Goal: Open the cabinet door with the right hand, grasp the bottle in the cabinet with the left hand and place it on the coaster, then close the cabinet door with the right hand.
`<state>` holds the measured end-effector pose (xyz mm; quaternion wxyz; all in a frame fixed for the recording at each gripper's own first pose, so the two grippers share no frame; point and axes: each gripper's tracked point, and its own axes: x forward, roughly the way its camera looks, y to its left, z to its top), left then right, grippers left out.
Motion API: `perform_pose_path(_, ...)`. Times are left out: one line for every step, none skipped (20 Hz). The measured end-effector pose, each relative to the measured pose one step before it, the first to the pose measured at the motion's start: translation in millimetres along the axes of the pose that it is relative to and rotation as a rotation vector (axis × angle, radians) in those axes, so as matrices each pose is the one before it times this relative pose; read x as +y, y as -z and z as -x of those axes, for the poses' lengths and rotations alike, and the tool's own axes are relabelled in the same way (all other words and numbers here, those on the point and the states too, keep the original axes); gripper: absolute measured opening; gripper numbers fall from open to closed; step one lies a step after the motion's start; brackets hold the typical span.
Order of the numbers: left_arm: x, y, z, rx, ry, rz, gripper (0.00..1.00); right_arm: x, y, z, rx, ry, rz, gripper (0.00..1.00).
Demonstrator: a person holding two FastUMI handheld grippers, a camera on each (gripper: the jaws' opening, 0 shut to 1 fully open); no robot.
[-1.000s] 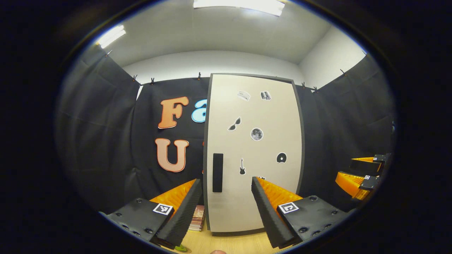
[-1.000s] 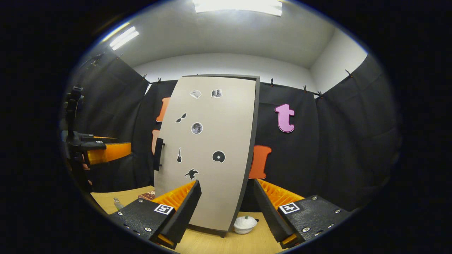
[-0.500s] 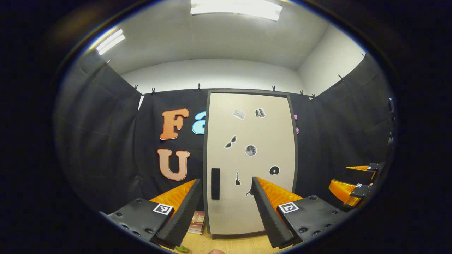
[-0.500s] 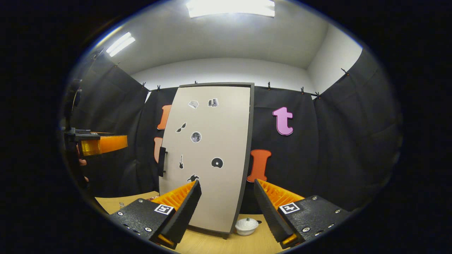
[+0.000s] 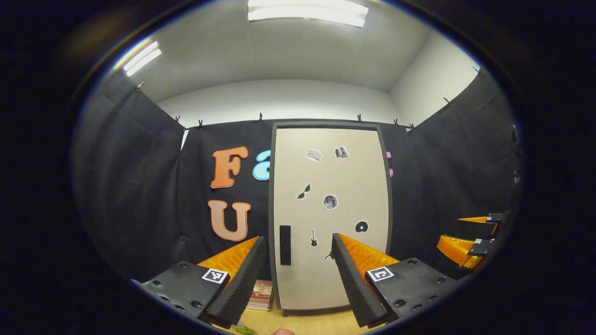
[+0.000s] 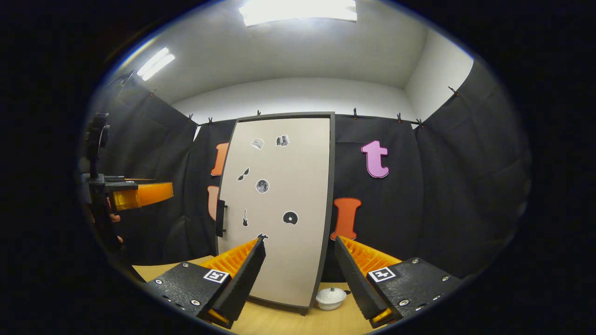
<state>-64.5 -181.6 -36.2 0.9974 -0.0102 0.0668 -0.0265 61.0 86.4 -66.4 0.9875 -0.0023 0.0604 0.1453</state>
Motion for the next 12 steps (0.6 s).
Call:
perform_pose_path(1.0, 0.78, 1.73, 0.0008, 0.00039, 0.00221, 0.94, 0.22, -0.79, 1.18, -0.00278, 0.00055, 0.00573, 0.92)
perform_pose_path(0.37, -0.68, 1.2, 0.00014, 0.00157, 0.00077, 0.94, 1.82, -0.4, 0.39, 0.00115, 0.00037, 0.00275, 0.93)
perform_pose_path(1.53, -0.54, -0.72, 0.00126, -0.00147, -0.00008, 0.93, 1.51, 0.29, 1.59, 0.0021, -0.00007, -0.00131, 0.93)
perform_pose_path(0.62, -0.2, 0.54, -0.00064, 0.00204, -0.00252, 0.92, 1.86, -0.36, 0.32, 0.00138, -0.00353, -0.00364, 0.93)
perform_pose_path(1.82, -0.85, 0.67, -0.00103, -0.00265, -0.0062, 0.92, 1.3, -0.37, 0.48, 0.00086, -0.00122, -0.00321, 0.93)
perform_pose_path(3.01, -1.02, 0.58, -0.0007, -0.00342, -0.00595, 0.92, 0.66, 0.17, 1.18, -0.00078, -0.00077, -0.00155, 0.93)
perform_pose_path(0.42, 0.15, -0.41, -0.00042, -0.00145, -0.00104, 0.92, 0.46, 0.15, 1.22, 0.00088, 0.00158, 0.00156, 0.93)
perform_pose_path(0.11, -0.54, 0.4, -0.00108, 0.00031, 0.00489, 0.93, -0.16, -1.55, 0.6, -0.0012, 0.0007, 0.00281, 0.93)
perform_pose_path(0.82, 0.7, -0.62, -0.00046, 0.00162, 0.00617, 0.94, -0.1, 0.01, 0.1, -0.00077, 0.00214, 0.00251, 0.92)
perform_pose_path(0.97, 0.32, -1.3, -0.00085, 0.00009, 0.00124, 0.93, -0.81, -0.91, -0.17, -0.0008, 0.00141, 0.00182, 0.93)
perform_pose_path(1.66, -0.76, 1.16, -0.00168, -0.00153, -0.00207, 0.93, 0.72, -0.39, 0.65, -0.00052, -0.0009, -0.00056, 0.93)
perform_pose_path(0.52, -1.84, 1.28, -0.00122, 0.00004, -0.00302, 0.92, 0.06, -0.14, 0.73, 0.00131, 0.00031, -0.00054, 0.93)
